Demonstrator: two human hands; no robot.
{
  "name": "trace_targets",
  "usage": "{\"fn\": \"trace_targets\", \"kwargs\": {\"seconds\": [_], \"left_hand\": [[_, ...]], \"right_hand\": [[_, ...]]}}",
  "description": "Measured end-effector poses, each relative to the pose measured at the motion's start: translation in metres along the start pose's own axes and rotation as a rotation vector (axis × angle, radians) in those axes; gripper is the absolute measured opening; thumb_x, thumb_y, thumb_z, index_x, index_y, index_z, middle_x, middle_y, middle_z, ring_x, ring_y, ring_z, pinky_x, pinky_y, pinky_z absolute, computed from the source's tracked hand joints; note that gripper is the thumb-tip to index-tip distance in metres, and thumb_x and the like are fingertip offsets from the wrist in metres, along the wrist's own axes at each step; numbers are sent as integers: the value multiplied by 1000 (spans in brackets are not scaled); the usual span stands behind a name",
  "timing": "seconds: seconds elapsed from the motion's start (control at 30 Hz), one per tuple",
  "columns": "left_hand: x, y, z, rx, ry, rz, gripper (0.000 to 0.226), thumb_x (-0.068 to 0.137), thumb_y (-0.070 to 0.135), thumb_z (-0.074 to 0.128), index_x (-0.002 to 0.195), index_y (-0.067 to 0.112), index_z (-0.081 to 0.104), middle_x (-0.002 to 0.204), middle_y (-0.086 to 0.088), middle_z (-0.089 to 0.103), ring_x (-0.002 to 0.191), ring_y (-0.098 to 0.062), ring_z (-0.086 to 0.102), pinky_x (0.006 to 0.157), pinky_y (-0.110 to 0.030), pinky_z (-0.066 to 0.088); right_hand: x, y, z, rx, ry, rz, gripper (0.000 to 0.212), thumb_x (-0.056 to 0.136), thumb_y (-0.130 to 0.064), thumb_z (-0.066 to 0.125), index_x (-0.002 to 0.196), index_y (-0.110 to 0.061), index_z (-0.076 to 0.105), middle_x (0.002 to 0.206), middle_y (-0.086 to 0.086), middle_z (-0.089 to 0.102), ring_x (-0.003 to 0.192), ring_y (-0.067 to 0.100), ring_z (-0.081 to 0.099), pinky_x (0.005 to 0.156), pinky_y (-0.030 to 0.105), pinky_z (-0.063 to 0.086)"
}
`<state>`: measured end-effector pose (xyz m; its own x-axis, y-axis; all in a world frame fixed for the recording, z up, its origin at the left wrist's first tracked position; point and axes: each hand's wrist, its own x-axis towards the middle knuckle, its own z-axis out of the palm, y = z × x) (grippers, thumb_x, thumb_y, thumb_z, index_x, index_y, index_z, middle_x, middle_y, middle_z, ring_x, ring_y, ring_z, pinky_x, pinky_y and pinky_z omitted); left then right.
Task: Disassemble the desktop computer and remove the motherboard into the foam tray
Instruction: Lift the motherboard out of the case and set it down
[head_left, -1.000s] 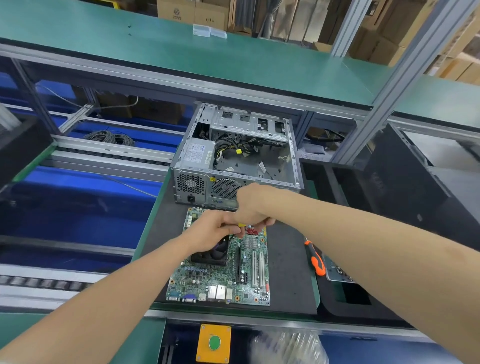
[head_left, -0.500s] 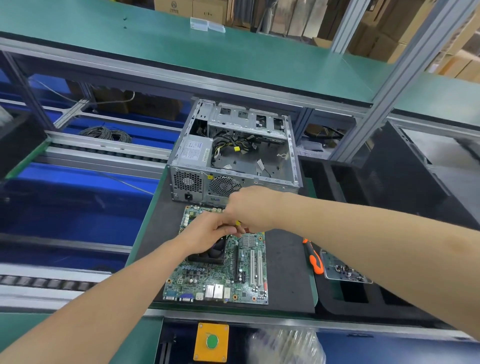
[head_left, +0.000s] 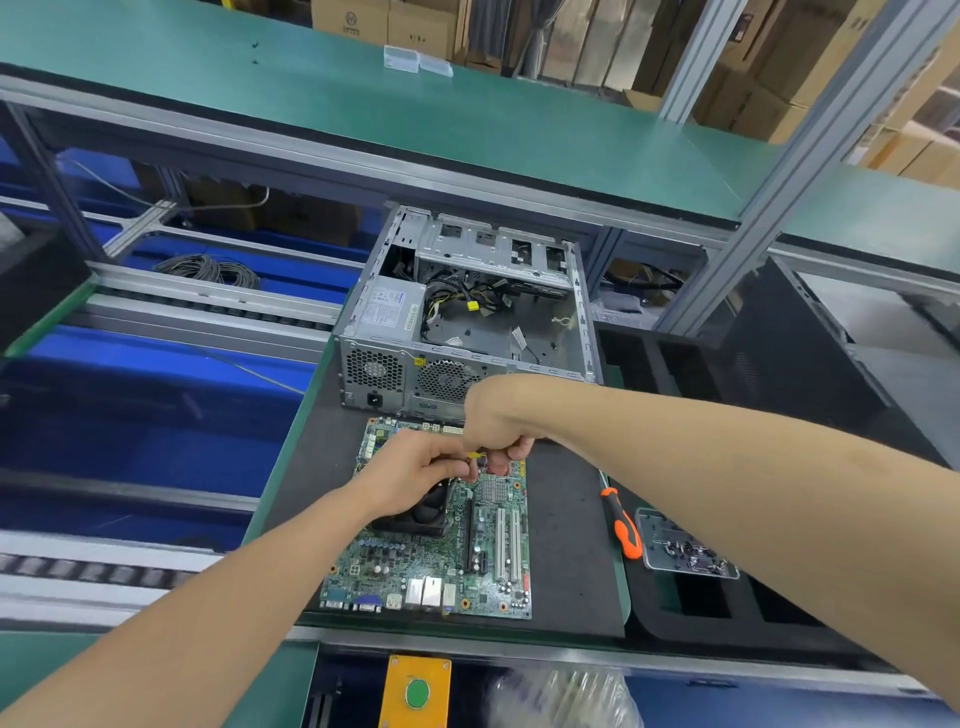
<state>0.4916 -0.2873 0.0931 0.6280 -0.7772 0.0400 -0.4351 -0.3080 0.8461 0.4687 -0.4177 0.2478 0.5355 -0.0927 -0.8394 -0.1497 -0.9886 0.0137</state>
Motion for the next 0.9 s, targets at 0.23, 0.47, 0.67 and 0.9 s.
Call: {"fn": "trace_targets", "kwargs": {"seconds": [0.23,0.47,0.67,0.9], "left_hand": [[0,-1,0,-7,9,17,35,99,17,67,94,52,70,95,33,74,95,10,69,82,-2,43],[-2,0,-1,50,13,-20,16,98,19,70,93,29,81,91,24,77,93,5,69,90,-25,52],[-1,2,1,57,35,-3,19,98,18,70,94,35,78,85,31,73,90,13,66,80,-8,44],[-1,-4,0,40,49,-7,13,98,23,70,107,28,78,94,26,76,90,6,69,81,-18,51]], "right_hand": [[0,11,15,-770,473,-343,31,100,-27,61,73,-11,59,65,-2,49,53,17,49,42,26,33],[-1,14,19,-940,525,-539,17,91,-15,65,107,-20,64,87,1,59,75,25,59,53,32,46],[9,-1,3,-109,96,74,57,106,-35,39,66,-6,69,71,10,70,31,16,49,36,17,35],[12,-13,2,-684,248,-134,29,100,-27,56,75,-13,64,65,0,70,54,12,65,47,25,46]]}}
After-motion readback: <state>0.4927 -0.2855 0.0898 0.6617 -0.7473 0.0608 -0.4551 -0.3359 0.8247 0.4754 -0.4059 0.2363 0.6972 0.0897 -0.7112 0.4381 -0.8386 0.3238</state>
